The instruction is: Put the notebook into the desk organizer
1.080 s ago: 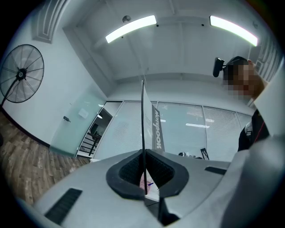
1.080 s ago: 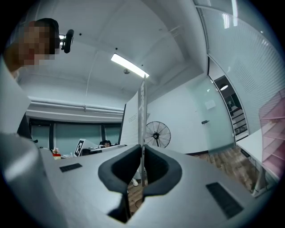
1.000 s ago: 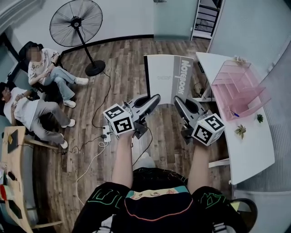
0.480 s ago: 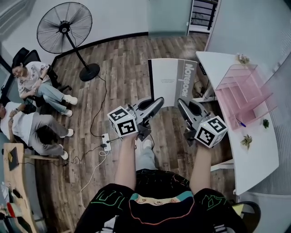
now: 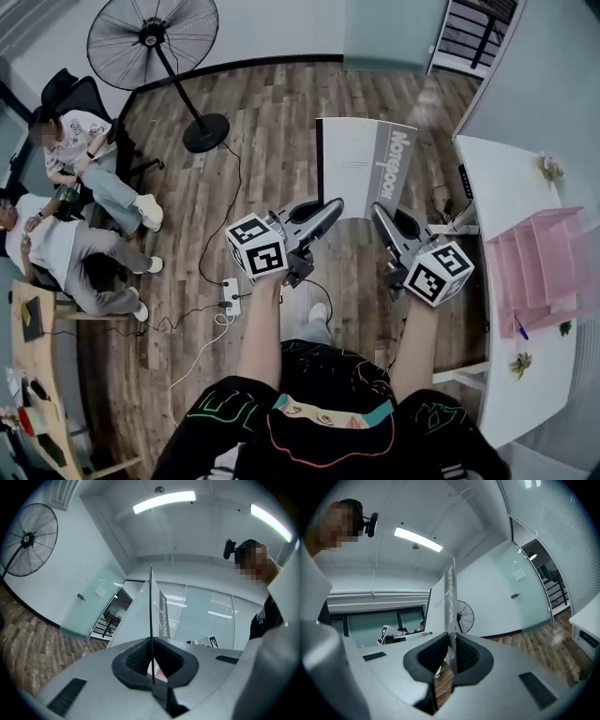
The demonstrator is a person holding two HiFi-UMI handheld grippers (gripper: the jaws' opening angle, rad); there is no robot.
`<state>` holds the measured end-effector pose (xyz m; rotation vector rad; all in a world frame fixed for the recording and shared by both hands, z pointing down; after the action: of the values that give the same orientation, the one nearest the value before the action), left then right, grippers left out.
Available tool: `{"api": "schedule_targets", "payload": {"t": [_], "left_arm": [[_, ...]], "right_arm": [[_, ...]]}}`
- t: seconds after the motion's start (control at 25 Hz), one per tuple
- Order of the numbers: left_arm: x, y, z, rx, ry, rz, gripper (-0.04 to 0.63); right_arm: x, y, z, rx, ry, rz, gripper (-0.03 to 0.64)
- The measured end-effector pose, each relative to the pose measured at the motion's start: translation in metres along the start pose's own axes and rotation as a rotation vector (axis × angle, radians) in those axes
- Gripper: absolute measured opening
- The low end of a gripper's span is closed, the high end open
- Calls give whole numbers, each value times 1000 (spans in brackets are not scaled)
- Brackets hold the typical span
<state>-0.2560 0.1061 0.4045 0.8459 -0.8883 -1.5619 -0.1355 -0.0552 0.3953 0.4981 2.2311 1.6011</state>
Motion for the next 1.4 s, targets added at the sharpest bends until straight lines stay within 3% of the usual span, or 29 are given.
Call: {"api": "schedule_targets", "payload": {"t": [0.2, 0.52, 0.92, 1.4], "left_arm": [[11, -23, 57, -4, -21, -7, 8], [60, -40, 89, -55, 2, 0, 8], [101, -43, 84, -62, 31, 13, 8], [188, -7, 36, -66, 222, 130, 8]], "right_arm": [[55, -4, -36, -16, -25, 10, 17], [71, -25, -88, 1, -12, 23, 17], [52, -41, -115, -10, 11, 9, 17], [-46, -52, -131, -27, 233, -55, 17]]}}
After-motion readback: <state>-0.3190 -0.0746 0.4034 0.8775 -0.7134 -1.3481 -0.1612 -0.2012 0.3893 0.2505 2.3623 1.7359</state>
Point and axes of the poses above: the fingertips, and each gripper's own axes: x forward along the fingers, z to its left, y out of its underside, the point moved 8 cm from there along -x, backward along the fingers, and after that the axes turned 13 degrees about -y, right-handed, at the moved point
